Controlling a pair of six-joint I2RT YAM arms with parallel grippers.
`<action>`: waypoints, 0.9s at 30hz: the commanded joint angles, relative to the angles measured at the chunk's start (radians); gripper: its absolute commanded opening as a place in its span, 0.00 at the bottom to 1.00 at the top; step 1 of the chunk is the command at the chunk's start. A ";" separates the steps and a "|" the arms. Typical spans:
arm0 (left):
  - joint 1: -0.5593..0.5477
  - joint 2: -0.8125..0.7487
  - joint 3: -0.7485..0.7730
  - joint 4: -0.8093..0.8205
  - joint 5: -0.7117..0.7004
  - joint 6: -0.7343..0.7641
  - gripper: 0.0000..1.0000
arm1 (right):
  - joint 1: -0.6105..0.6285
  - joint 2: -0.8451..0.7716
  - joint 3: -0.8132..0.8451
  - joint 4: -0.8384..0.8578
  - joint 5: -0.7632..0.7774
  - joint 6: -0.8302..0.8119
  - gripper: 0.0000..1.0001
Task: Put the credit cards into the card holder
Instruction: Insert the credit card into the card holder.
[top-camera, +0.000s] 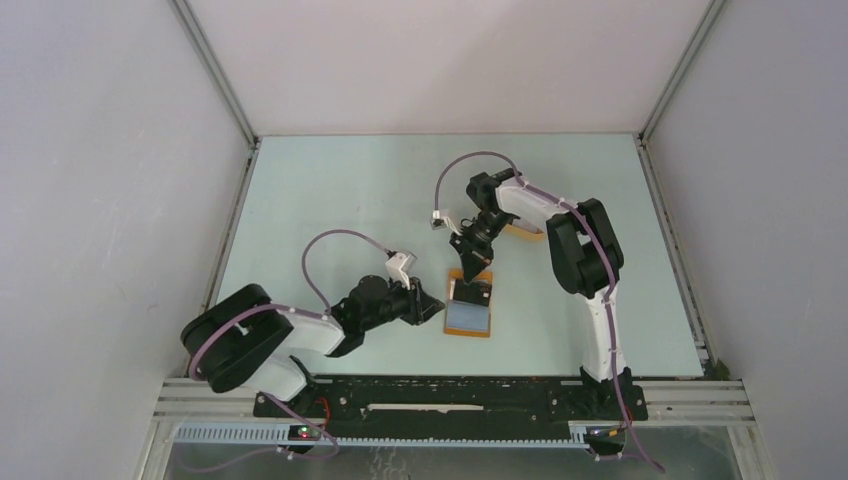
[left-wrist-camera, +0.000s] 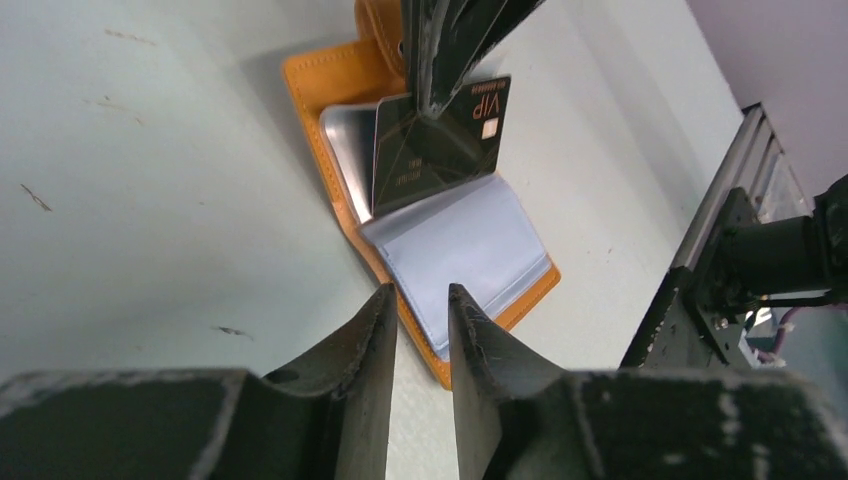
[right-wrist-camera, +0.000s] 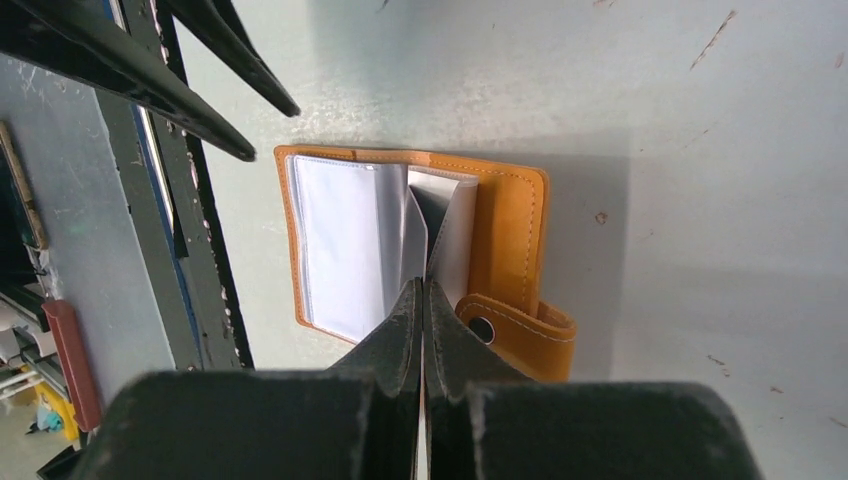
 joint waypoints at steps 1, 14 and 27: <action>0.006 -0.097 -0.032 -0.034 -0.044 -0.008 0.31 | -0.002 -0.076 -0.048 0.053 -0.008 0.036 0.00; 0.057 0.018 0.098 -0.109 -0.020 0.067 0.27 | 0.010 -0.097 -0.047 0.001 -0.018 -0.002 0.00; 0.060 0.175 0.175 -0.038 0.020 0.066 0.32 | 0.000 -0.060 0.015 -0.062 -0.054 -0.002 0.00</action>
